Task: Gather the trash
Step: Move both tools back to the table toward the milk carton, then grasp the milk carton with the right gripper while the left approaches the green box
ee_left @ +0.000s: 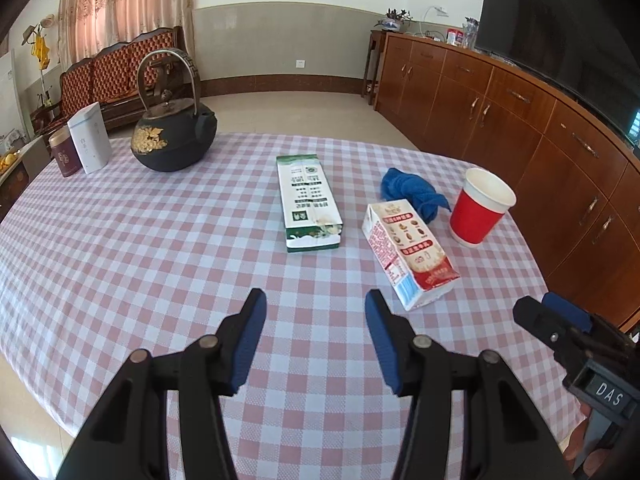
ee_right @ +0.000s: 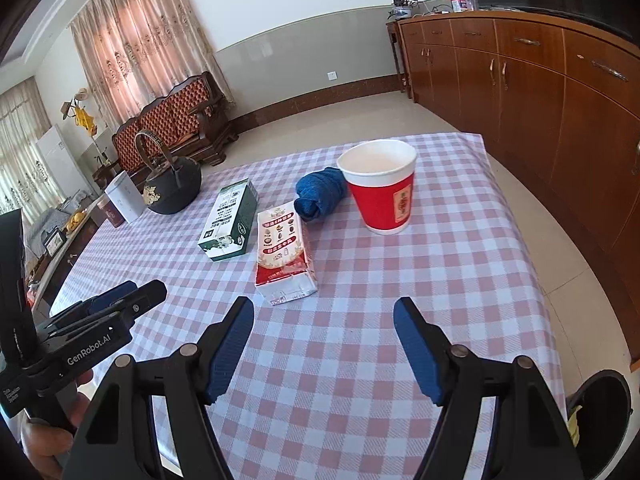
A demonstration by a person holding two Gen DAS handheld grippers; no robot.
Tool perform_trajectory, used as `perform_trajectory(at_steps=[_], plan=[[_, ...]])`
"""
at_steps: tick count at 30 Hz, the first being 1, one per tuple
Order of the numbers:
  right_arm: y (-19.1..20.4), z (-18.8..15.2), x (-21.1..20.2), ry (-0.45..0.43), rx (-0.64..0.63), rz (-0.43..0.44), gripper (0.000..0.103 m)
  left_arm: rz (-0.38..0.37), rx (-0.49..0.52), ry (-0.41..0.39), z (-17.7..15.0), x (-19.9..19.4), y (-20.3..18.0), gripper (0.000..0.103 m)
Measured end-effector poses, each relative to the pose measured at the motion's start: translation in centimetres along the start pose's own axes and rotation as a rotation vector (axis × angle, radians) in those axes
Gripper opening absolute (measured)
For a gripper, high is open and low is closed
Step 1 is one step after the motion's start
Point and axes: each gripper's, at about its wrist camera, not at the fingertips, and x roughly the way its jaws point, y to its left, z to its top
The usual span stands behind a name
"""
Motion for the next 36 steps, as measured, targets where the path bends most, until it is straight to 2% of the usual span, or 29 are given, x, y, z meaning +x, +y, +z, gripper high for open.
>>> perform_trajectory(at_steps=[14, 24, 26, 28, 29, 36], plan=[[3.2, 2.3, 8.5, 0.075, -0.053, 0.046, 0.074, 0.017, -0.031, 0.011, 1.8, 3.6, 2.0, 0.053], [4.1, 2.7, 11.6, 0.091, -0.087, 0.043, 0.074, 0.018, -0.031, 0.019, 2.2, 4.7, 2.2, 0.053], [4.3, 2.8, 11.9, 0.089, -0.092, 0.043, 0.072, 0.017, -0.032, 0.019, 2.4, 4.9, 2.2, 0.053], [4.5, 2.9, 12.3, 0.096, -0.098, 0.044, 0.056, 0.016, -0.029, 0.019, 2.5, 5.0, 2.0, 0.053], [4.4, 2.9, 12.5, 0.101, -0.100, 0.046, 0.053, 0.015, -0.027, 0.019, 2.6, 5.1, 2.0, 0.053], [4.5, 2.8, 12.5, 0.082, -0.113, 0.055, 0.052, 0.012, -0.016, 0.012, 3.1, 5.5, 1.3, 0.053]])
